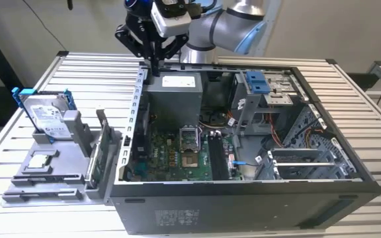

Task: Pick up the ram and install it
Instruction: 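Reach for the ram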

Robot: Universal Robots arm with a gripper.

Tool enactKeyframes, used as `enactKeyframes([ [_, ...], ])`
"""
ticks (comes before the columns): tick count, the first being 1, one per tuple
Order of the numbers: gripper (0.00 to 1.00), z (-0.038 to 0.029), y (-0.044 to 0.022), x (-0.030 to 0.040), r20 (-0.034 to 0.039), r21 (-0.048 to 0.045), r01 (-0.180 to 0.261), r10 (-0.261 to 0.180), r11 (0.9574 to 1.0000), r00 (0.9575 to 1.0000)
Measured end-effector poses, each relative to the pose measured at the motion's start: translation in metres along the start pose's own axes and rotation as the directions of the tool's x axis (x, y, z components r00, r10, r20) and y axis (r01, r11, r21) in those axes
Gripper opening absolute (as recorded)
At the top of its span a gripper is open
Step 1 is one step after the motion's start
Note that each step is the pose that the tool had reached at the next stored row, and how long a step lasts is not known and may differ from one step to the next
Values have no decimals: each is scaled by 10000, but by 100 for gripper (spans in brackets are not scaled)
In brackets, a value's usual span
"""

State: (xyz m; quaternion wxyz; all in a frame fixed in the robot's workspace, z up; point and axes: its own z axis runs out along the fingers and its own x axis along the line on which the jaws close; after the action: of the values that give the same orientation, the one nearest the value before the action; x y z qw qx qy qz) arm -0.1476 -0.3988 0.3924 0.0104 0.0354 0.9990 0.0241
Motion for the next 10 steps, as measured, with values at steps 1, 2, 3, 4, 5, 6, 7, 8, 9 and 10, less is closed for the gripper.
enactKeyframes([
  [1, 11, -1, -1, 18, 0, 1, -1, 1, 10000, 10000],
  [2, 11, -1, -2, 35, -1, 1, -1, 1, 10000, 10000],
  [3, 11, -1, -3, 52, -1, 0, -1, 1, 10000, 10000],
  [4, 11, -2, -5, 68, -1, 1, 0, 0, 10000, 10000],
  [5, 11, -2, -6, 87, -1, 1, 0, 0, 10000, 10000],
  [6, 11, -2, -7, 106, -1, 0, 0, 0, 10000, 10000],
  [7, 11, -3, -9, 125, -1, 1, 1, -1, 10000, 10000],
  [8, 11, -3, -10, 144, -1, 1, 0, 0, 10000, 10000],
  [9, 11, -4, -11, 164, -1, 1, 0, 0, 10000, 10000],
  [10, 11, -4, -13, 184, -2, 1, 0, 0, 10000, 10000],
])
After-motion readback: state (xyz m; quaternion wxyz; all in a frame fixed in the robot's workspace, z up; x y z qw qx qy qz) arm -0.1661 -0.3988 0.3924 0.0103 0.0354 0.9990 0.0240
